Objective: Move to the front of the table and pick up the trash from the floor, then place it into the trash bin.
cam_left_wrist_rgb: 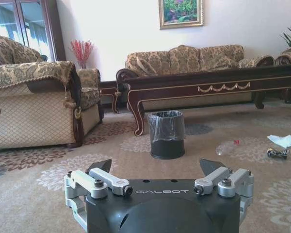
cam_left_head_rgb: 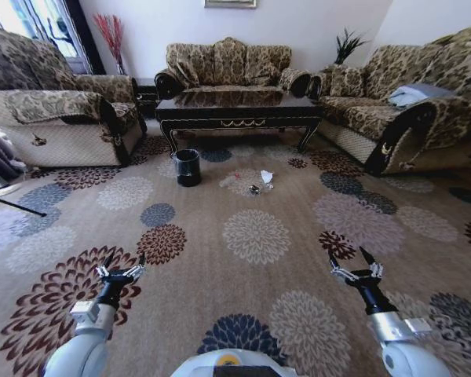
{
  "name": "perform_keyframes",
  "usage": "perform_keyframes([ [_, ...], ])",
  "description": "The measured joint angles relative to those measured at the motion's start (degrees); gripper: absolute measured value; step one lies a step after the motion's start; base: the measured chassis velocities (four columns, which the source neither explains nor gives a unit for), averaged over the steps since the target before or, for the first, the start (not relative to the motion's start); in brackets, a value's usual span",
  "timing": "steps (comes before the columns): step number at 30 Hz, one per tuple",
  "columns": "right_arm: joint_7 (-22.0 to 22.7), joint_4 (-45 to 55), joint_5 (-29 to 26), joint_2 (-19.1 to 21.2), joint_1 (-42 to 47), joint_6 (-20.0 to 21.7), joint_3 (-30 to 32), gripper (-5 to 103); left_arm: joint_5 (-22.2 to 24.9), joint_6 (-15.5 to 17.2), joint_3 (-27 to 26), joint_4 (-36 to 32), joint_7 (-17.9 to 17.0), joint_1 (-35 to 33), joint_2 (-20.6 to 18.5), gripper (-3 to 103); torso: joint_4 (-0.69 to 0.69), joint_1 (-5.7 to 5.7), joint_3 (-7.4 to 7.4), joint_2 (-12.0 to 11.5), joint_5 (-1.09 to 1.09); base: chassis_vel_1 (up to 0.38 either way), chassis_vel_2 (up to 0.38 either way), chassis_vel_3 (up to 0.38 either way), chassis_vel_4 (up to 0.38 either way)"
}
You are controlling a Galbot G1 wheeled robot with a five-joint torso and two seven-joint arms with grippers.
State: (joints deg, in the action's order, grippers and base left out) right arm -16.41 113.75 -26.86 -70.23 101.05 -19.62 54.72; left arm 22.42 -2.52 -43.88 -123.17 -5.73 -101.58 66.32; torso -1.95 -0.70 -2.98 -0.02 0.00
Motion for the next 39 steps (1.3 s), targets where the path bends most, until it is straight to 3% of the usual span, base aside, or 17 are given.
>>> perform_keyframes([
  [17,0.15,-0.17,0.64,0.0,0.12,-0.82,-0.18,100,-0.23,-0.94,0.54,0.39,0.23,0.13,0.45,100,-0.02,-0.03,-0.26,0.0,-0.01,-0.096,0.075,0.079,-0.089],
  [26,0.36,0.31,1.3,0.0,0.07,-0.85,-0.16,100,-0.21,-1.17,0.38,0.57,0.27,0.21,0.34,100,0.01,-0.04,-0.33,0.0,0.04,-0.304,0.307,0.317,-0.29],
  [28,0.37,0.37,1.34,0.0,0.12,-0.86,-0.13,100,-0.19,-1.17,0.38,0.58,0.28,0.22,0.31,100,-0.01,-0.04,-0.34,0.0,-0.05,-0.386,0.33,0.363,-0.355],
  [32,0.38,0.37,1.42,-0.01,0.13,-0.86,-0.13,100,-0.19,-1.21,0.37,0.58,0.28,0.16,0.34,100,0.0,-0.04,-0.35,0.0,0.04,-0.37,0.347,0.364,-0.365],
  [35,0.4,0.46,1.45,0.12,0.08,-0.86,-0.15,100,-0.19,-1.22,0.37,0.58,0.28,0.16,0.37,100,-0.01,-0.04,-0.37,-0.01,-0.06,-0.344,0.376,0.374,-0.372],
  [36,0.4,0.55,1.45,0.16,0.0,-0.86,-0.22,100,-0.19,-1.23,0.35,0.57,0.28,0.17,0.37,100,0.05,-0.04,-0.37,0.0,0.06,-0.333,0.384,0.36,-0.356],
  [37,0.4,0.59,1.45,0.18,0.0,-0.85,-0.3,100,-0.19,-1.25,0.33,0.58,0.25,0.2,0.37,100,0.0,-0.04,-0.38,0.0,0.07,-0.314,0.35,0.36,-0.338],
  [39,0.4,0.72,1.46,0.21,-0.01,-0.85,-0.41,100,-0.23,-1.24,0.35,0.61,0.26,0.27,0.34,100,-0.02,-0.04,-0.38,0.0,-0.1,-0.326,0.324,0.339,-0.333],
])
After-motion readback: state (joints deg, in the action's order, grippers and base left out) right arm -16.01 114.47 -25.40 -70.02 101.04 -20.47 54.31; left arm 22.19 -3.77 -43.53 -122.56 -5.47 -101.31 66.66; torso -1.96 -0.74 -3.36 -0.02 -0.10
